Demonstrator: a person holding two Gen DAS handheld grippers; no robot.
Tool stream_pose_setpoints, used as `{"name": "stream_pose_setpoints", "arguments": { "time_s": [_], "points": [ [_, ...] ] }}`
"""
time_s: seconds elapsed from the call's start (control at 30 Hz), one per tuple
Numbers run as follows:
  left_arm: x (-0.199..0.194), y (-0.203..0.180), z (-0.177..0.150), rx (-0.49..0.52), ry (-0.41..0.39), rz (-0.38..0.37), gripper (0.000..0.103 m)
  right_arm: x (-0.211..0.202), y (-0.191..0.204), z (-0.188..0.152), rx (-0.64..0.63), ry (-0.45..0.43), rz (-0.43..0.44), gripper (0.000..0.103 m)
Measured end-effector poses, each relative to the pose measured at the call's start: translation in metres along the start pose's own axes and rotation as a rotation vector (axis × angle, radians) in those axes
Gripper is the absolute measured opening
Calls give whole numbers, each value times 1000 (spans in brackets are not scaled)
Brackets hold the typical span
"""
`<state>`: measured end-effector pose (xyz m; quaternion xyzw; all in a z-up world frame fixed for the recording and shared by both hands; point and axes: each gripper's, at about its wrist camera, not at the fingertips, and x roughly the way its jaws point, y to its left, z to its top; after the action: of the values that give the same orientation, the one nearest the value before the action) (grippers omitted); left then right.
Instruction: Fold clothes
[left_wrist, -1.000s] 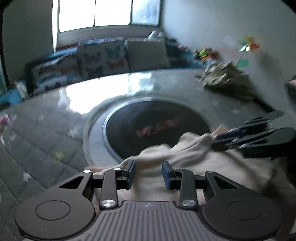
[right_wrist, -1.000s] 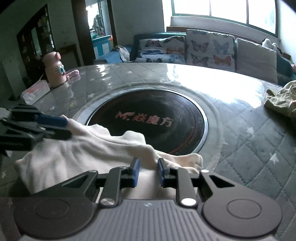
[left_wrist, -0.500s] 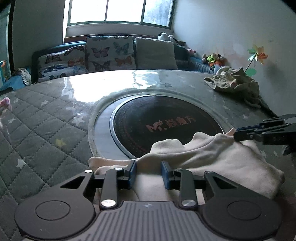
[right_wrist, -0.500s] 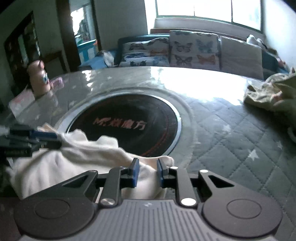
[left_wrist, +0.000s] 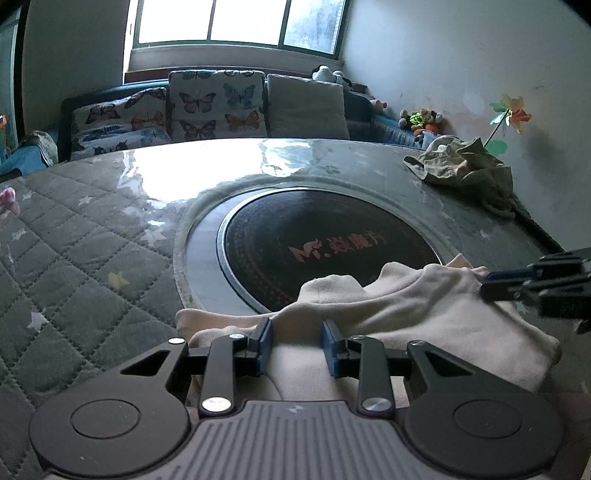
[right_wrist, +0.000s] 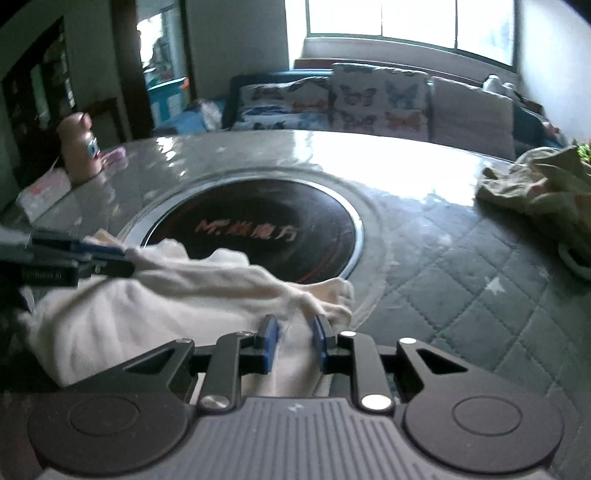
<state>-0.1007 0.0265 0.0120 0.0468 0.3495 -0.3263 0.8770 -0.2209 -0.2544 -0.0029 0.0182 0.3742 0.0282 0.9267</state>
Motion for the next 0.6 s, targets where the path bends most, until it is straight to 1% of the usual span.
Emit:
{"name": "stream_pose_setpoints", "arguments": {
  "time_s": [0.07, 0.13, 0.17, 0.2, 0.27, 0.33, 0.4, 0.5, 0.6],
  "points": [
    [-1, -3, -1, 3, -3, 7, 34, -10, 1, -1, -16, -7, 2, 21],
    [-2, -7, -1, 12, -7, 15, 39, -18, 5, -4, -43, -11, 22, 23],
    [-2, -10, -1, 18, -10, 20, 42, -22, 8, -7, -58, -13, 35, 26],
    [-5, -14, -2, 25, -14, 36, 43, -25, 10, -10, -68, -16, 47, 32],
    [-10, -22, -4, 39, -23, 67, 44, -26, 11, -19, -71, -18, 54, 37],
    [-22, -28, -9, 26, -43, 80, 47, -28, 11, -28, -71, -19, 58, 37],
    [-35, -33, -17, 25, -60, 88, 54, -31, 10, -37, -65, -22, 59, 39],
    [-50, -41, -32, 33, -70, 113, 54, -43, 5, -44, -36, -45, 61, 39],
    [-60, -44, -46, 28, -77, 128, 54, -56, 12, -49, -66, -99, 67, 39]
  ]
}}
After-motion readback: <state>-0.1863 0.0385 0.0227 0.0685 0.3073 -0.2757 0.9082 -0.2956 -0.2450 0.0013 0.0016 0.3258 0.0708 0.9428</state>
